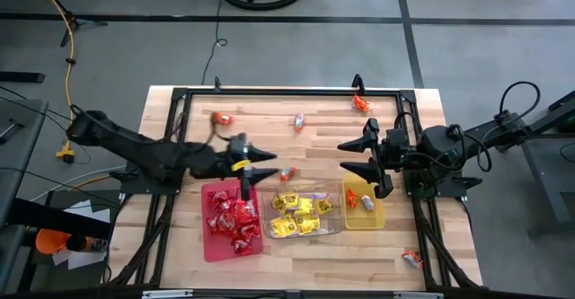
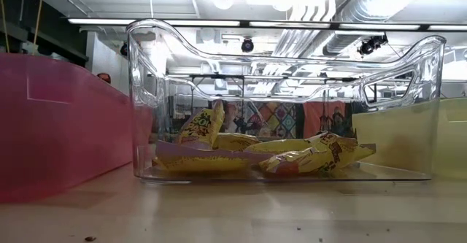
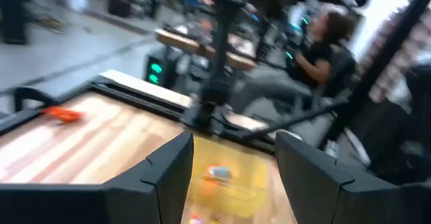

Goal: Sort candy
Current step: Put the orange chocolate into the yellow bin

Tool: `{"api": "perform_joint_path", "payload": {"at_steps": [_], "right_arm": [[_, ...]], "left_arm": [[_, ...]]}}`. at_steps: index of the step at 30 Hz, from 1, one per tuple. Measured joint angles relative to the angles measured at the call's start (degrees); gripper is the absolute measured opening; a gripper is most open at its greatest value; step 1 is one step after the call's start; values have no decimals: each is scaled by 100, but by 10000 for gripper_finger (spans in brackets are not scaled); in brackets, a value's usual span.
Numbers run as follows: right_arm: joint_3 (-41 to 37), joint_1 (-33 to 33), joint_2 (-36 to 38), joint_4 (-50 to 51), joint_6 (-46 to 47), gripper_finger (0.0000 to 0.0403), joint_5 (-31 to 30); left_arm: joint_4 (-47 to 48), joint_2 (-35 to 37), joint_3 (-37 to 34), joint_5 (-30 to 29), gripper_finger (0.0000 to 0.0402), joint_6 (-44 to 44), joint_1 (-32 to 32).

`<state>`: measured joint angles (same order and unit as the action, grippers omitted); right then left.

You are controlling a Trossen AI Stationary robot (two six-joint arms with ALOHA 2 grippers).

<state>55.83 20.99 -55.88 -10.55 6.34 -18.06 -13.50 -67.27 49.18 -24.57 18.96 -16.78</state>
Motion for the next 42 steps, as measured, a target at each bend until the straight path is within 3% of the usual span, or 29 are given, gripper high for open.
{"api": "perform_joint_path", "payload": {"at_steps": [4,9,13,20,29,34,42], "right_arm": [[-2,0,-2,66,3,201,-98],[-2,0,-4,108,50,201,-138],[-2,-45,-3,407,1400,201,-86],[-2,313,-112,2192,4613,201,1854],[-2,2144,-899,4132,6946,201,1815],[-2,2814,-1568,5291,8018,201,2116],[-64,3195,-2669,6060,8516,201,4202]], "left_arm": [[-152,372,-360,-605,197,11,-211],[-271,459,-367,-606,197,-149,-240],[-279,465,-368,-608,197,-151,-239],[-269,462,-368,-606,197,-120,-238],[-104,462,-368,-608,197,-116,-238],[-69,462,-368,-626,197,-114,-238],[-33,462,-368,-626,197,-114,-238]]}}
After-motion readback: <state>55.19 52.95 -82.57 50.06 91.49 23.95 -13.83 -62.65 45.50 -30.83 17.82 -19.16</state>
